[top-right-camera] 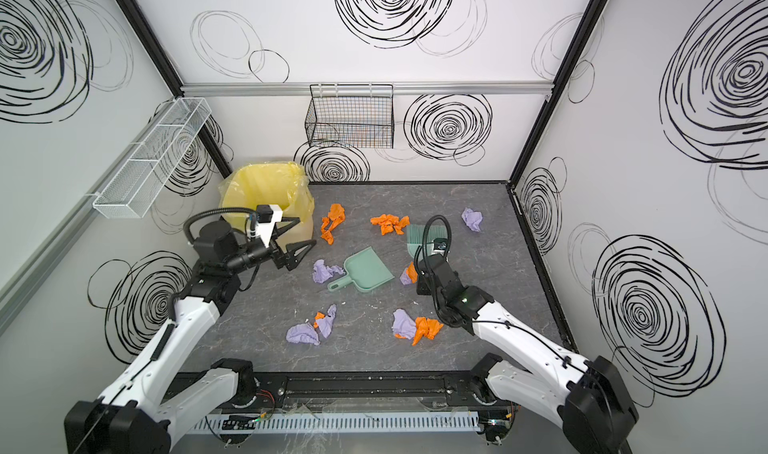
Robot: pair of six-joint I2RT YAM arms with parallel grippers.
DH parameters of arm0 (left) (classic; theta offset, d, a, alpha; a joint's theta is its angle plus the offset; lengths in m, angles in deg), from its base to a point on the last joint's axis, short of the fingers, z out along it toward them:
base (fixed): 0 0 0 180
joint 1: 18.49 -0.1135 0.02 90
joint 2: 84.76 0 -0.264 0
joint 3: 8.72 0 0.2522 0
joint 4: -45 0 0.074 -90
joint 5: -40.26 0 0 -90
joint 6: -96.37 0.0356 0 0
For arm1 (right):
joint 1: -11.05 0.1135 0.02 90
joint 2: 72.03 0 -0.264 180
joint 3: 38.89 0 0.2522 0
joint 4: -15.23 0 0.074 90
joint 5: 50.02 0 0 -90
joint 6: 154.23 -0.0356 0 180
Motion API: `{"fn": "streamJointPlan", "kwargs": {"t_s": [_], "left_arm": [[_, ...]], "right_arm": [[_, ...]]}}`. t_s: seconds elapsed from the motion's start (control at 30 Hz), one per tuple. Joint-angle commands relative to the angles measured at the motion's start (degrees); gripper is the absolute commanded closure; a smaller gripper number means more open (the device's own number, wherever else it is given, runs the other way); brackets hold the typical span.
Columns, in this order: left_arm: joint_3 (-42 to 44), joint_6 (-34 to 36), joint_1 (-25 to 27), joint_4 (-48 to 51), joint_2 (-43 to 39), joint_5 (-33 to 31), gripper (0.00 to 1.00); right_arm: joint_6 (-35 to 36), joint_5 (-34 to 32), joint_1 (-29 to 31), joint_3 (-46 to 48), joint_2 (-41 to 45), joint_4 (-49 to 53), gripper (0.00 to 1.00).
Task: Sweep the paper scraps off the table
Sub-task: 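Lift the brush with the right gripper while the left gripper reaches toward it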
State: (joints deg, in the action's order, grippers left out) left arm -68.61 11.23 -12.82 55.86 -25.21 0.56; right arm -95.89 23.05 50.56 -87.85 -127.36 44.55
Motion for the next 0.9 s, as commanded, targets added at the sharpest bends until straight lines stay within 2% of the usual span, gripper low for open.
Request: {"fn": "streamJointPlan", "kwargs": {"t_s": [0.0, 0.07, 0.17, 0.33, 0.43, 0.53, 0.87], "left_arm": [[-6.4, 5.9, 3.7, 21.2, 4.9, 10.0, 0.00], [-7.5, 4.3, 5.3, 21.0, 7.1, 12.0, 0.05], [-8.1, -0.7, 8.2, 16.9, 10.0, 11.7, 0.12], [-9.7, -10.3, 14.2, 9.4, 15.2, 9.5, 0.14], [-11.3, -11.6, 18.5, 8.6, 17.4, 6.1, 0.13], [-12.2, -13.4, 21.2, 7.9, 19.3, 5.8, 0.13], [-16.0, -13.5, 25.5, 9.6, 27.5, 4.4, 0.15]], "right_arm": [[2.1, -7.4, 4.1, 0.2, 6.0, -2.9, 0.87], [2.2, -9.0, 6.2, 1.4, 9.6, -3.9, 0.88], [1.5, -10.5, 8.5, 3.3, 13.5, -5.7, 0.88], [-0.5, -13.6, 12.3, 6.2, 15.9, -9.1, 0.89], [-1.5, -15.4, 14.0, 7.0, 15.4, -11.0, 0.89], [-2.1, -15.9, 14.8, 7.1, 14.0, -12.4, 0.89], [-2.8, -16.4, 17.0, 6.5, 7.9, -18.2, 0.90]]}}
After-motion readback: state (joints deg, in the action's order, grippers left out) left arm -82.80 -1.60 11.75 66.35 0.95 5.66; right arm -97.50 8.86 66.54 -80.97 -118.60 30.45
